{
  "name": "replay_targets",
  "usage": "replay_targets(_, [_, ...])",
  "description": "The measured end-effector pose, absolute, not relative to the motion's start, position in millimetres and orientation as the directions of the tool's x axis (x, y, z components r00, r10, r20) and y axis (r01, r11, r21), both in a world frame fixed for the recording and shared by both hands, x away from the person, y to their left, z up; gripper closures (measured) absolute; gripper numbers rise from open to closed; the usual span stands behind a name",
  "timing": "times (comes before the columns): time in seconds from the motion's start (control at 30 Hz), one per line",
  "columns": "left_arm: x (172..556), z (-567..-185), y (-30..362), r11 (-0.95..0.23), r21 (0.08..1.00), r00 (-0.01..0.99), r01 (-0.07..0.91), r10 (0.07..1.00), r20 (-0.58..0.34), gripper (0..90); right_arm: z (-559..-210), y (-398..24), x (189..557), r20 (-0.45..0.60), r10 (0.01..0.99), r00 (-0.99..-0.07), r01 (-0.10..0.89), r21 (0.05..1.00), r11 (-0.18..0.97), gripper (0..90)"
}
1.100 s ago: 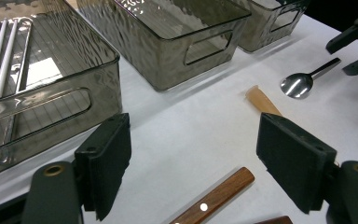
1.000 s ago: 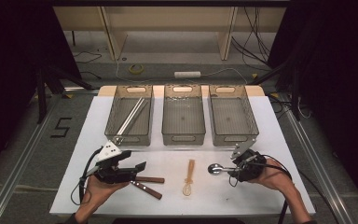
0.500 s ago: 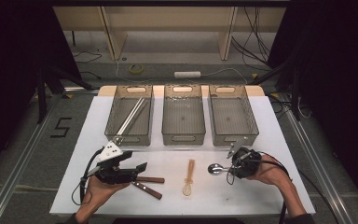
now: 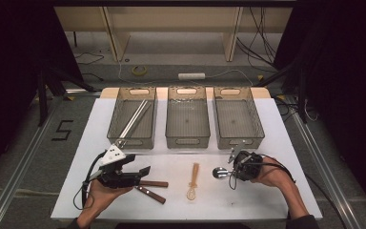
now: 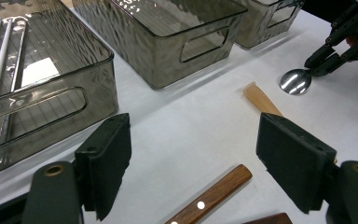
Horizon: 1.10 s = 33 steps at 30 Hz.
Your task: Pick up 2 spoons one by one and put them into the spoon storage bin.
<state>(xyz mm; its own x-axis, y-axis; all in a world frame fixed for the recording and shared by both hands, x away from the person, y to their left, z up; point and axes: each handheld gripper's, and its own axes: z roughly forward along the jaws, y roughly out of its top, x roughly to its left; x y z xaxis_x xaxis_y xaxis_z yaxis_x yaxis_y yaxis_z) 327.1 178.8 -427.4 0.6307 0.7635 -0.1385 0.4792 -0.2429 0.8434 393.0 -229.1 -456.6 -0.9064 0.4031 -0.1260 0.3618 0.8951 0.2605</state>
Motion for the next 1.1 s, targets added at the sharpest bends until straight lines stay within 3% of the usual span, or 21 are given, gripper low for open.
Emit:
replay_targets(0.3, [327.0,-427.5,178.3,-0.248,0.841,0.633,0.481,0.762,-0.137,26.0,-455.6,-228.2,391.2,-0.158,0.353,-0.922,0.308,0.254,0.917,89.1])
replay_targets(0.67, [327.2,-427.4,178.7,-0.245,0.843,0.632,0.479,0.763,-0.137,26.2,-452.3,-227.3,390.1,-0.197,0.323,-0.926,0.270,0.254,0.929,90.0])
replay_targets(1.1, [327.4,-427.3,179.6,-0.236,0.847,0.625,0.476,0.768,-0.138,25.9,-425.6,-222.6,387.5,-0.198,0.393,-0.898,0.304,0.368,0.879,90.0])
